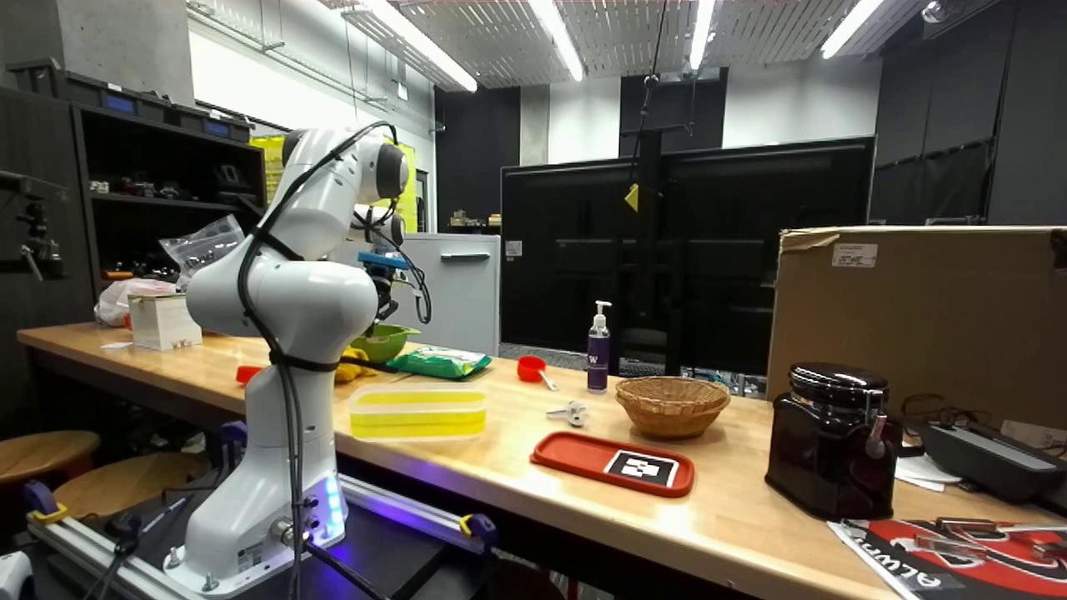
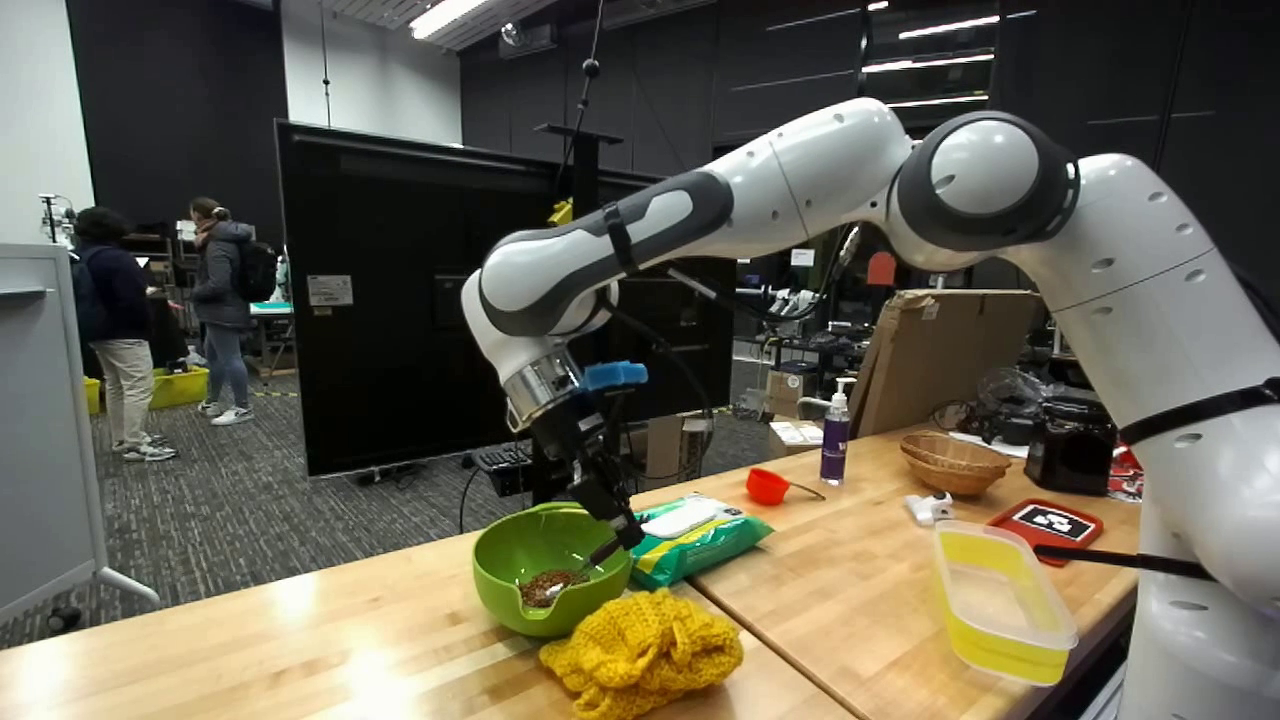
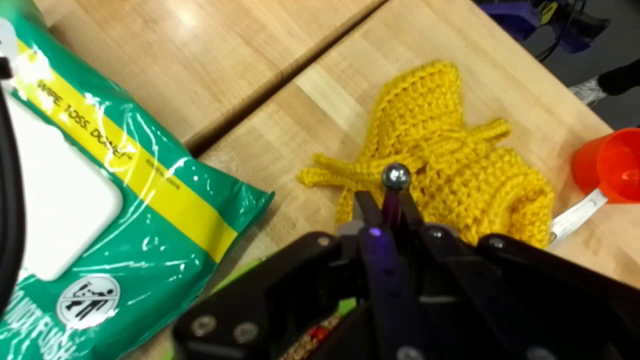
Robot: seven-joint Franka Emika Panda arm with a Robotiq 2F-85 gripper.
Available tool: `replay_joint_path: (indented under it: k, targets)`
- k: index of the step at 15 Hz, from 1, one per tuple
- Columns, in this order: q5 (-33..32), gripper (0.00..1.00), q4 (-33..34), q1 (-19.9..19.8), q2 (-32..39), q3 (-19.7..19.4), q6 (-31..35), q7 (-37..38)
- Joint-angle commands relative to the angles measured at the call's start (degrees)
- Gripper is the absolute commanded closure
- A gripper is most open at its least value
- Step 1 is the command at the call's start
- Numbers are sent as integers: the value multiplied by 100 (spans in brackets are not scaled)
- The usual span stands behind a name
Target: Remove the spoon from the green bowl and put it on the table
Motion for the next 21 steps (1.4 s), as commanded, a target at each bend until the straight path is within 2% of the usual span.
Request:
replay_joint_path:
  k: [1, 7, 12, 21]
  targets:
    - [-188, 98, 526, 171, 119, -17, -957, 90]
    - [-455, 98, 1221, 433, 334, 4, -2303, 125]
    - [-780, 98, 1850, 673, 554, 2, -3133, 174]
    - [-1295, 98, 2863, 927, 828, -26, -3936, 135]
